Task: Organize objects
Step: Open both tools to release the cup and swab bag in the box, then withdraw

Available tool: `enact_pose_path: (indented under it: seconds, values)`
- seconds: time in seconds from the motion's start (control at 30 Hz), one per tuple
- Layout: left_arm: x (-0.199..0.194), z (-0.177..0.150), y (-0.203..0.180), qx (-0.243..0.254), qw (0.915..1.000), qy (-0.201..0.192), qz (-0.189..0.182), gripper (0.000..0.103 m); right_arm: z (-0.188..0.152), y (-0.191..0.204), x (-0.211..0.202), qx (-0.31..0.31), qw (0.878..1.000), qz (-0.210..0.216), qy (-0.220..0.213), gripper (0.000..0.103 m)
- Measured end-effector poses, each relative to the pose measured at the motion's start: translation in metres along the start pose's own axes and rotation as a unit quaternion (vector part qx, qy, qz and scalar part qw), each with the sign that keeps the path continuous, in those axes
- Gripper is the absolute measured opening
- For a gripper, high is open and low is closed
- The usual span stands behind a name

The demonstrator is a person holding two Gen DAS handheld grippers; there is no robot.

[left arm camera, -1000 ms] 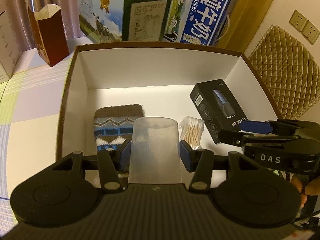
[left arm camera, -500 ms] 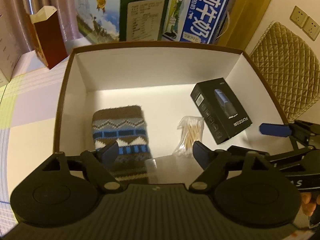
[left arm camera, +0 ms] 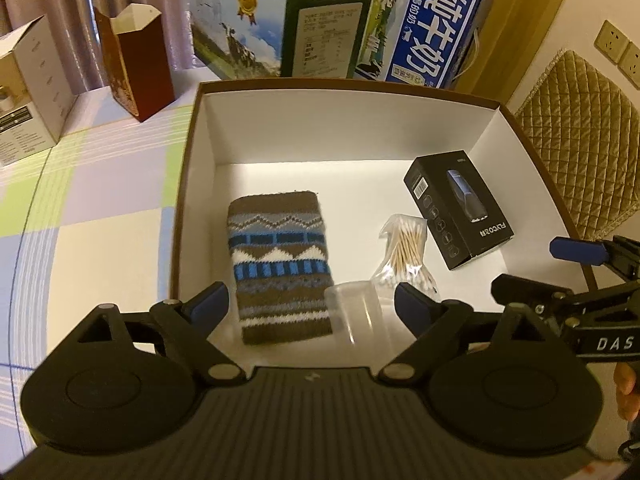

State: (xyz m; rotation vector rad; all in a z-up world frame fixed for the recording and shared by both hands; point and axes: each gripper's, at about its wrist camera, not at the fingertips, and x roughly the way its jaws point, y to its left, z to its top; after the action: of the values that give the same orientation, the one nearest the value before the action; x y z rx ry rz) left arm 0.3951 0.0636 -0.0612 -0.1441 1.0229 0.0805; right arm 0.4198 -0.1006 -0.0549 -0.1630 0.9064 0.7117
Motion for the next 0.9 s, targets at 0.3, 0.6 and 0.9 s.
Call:
enact_pose_path:
  seconds: [0.3,0.6,0.9]
  values:
    - [-0.032,-0.014,0.004,-0.009,0.9998,-0.013,0.012,0.087,-0.008,0.006,-0.028,0.014,1.000,0.007,-0.020,0.098]
    - [-0.064,-0.030,0.005,-0.018,0.9995,-0.026,0.007,0.087,-0.019,0.014,-0.054,0.021,0.999,0.014,-0.033,0.098]
    - [-0.090,-0.050,0.001,-0.022,0.9991,-0.035,0.006,0.087,-0.033,0.023,-0.075,0.020,0.999,0.018,-0.040,0.098]
